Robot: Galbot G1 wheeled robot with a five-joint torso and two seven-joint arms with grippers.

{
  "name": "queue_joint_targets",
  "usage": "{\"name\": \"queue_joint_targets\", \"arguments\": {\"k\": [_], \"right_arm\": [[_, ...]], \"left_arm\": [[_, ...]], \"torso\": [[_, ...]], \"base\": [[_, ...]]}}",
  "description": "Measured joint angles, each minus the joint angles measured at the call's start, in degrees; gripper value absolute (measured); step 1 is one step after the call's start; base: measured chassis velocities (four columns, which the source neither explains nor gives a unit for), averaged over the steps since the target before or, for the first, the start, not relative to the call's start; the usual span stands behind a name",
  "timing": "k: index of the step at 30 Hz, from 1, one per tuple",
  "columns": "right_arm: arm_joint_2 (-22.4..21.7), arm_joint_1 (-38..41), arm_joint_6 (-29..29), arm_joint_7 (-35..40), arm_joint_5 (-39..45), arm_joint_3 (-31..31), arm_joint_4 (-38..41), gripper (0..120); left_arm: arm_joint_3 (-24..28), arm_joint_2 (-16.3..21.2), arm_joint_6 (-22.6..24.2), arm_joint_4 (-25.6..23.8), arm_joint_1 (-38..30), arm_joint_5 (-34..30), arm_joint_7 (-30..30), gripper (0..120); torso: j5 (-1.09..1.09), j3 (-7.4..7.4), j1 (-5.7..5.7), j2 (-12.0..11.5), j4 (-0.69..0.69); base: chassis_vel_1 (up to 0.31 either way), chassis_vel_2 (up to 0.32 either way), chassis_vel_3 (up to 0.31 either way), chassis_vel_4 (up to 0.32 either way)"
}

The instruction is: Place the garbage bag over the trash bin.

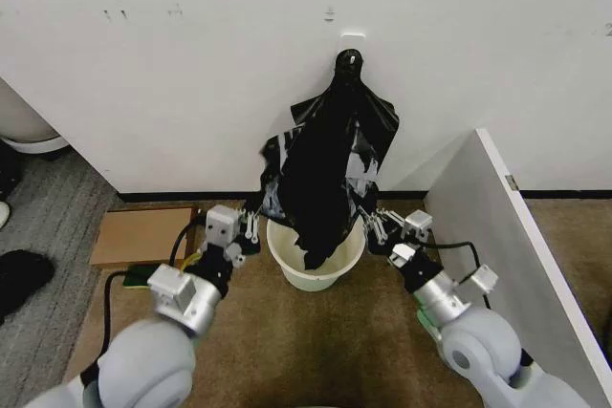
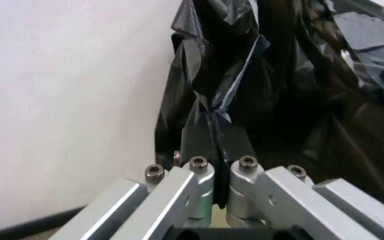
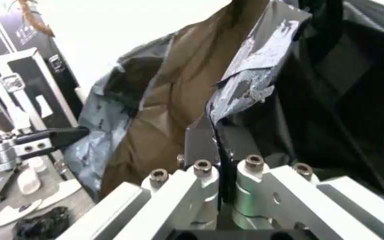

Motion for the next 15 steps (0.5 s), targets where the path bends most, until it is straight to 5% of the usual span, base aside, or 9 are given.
{"name": "queue_joint_targets", "arguments": {"k": [10, 15], "right_arm": [[-2.7, -4.7, 0.2, -0.8, -0.2, 2.8, 6.1, 0], [-5.5, -3.5, -1.6, 2.2, 6.8, 4.7, 10.4, 0]], "left_arm": [[-0.7, 2.4, 0.0, -4.0, 3.7, -0.5, 0.5, 0], [-1.0, 5.0, 0.0, -4.0, 0.7, -5.0, 1.0, 0]], "torso": [[0.0, 0.0, 0.0, 0.0, 0.0], [0.0, 0.0, 0.0, 0.0, 0.0]], "base": [[0.0, 0.0, 0.0, 0.0], [0.0, 0.0, 0.0, 0.0]]}}
